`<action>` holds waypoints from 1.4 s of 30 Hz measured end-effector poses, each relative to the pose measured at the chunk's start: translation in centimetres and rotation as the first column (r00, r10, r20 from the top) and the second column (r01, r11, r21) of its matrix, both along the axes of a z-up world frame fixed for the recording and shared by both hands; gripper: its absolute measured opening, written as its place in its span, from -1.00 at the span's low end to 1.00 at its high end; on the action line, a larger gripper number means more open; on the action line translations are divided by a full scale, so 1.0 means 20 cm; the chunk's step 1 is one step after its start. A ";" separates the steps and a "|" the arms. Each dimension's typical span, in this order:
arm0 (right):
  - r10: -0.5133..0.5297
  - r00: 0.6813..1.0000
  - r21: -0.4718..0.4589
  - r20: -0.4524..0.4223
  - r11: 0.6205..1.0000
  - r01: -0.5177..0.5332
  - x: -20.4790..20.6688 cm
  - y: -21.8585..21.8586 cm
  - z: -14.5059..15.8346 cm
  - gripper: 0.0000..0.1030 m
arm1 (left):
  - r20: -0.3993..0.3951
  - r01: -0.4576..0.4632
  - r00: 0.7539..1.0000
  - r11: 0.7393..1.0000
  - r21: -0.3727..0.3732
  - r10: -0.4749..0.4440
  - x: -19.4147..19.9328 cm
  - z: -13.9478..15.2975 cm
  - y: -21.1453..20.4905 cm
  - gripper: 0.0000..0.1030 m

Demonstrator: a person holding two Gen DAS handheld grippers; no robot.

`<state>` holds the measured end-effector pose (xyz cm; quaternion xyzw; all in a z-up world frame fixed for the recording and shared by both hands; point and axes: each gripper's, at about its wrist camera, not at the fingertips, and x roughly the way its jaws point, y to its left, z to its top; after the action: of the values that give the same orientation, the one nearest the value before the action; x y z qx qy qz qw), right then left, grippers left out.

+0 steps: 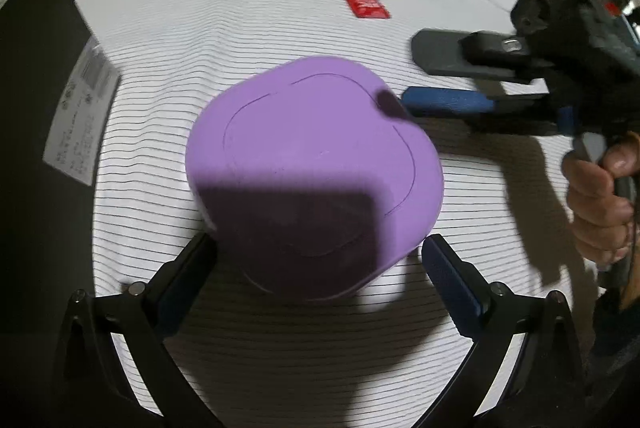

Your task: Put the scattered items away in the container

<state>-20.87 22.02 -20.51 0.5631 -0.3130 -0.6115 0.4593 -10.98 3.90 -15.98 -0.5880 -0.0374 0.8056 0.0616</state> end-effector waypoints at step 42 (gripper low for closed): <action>0.061 0.984 0.111 -0.167 0.993 -0.043 0.07 -0.13 0.20 -0.97 | -0.023 -0.036 0.999 0.971 -0.236 0.032 0.04 -0.01 -0.05 1.00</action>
<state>-19.50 19.39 -16.50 0.5406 -0.2248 -0.6609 0.4694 -10.16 2.90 -16.09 -0.5826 0.0492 0.8109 -0.0223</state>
